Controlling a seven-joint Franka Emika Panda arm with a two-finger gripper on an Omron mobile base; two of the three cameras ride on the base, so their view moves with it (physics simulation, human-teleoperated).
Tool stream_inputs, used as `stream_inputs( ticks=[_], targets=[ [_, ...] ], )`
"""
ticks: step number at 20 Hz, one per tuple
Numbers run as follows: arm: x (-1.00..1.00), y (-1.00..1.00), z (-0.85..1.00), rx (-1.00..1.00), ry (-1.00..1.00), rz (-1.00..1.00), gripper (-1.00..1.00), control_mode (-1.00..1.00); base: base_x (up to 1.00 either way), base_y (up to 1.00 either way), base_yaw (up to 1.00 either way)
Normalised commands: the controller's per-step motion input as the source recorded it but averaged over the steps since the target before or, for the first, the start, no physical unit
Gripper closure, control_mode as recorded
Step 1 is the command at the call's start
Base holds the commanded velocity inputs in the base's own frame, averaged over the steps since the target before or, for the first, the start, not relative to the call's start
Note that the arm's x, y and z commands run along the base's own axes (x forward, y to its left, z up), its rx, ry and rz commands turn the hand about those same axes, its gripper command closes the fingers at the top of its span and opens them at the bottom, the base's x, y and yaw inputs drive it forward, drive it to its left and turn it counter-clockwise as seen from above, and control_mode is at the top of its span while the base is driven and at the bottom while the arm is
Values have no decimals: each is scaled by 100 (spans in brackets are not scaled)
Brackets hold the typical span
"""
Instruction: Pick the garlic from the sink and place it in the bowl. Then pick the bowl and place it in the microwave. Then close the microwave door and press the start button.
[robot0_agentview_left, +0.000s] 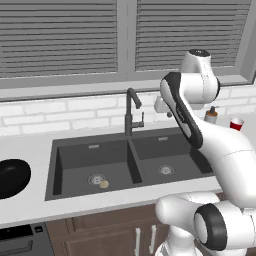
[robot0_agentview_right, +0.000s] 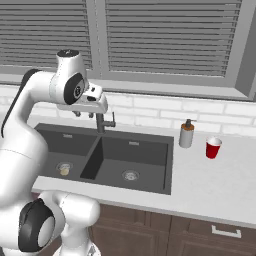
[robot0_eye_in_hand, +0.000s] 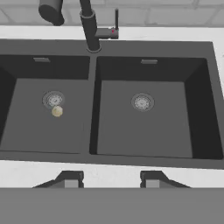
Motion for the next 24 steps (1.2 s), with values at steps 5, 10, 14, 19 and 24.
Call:
stream_inputs(
  ticks=[5,10,14,19,24],
  targets=[
    [-5,0,0,0,-1,0,-100,-100,0,0,0],
    [-36,54,-31,-6,3,2,-100,-100,0,0,0],
    [0,100,-56,-16,19,0,-100,-100,0,0,0],
    [11,98,-74,-11,28,0,-100,-100,0,0,0],
    [31,30,-94,-3,15,-1,-100,-100,0,0,0]
  ],
)
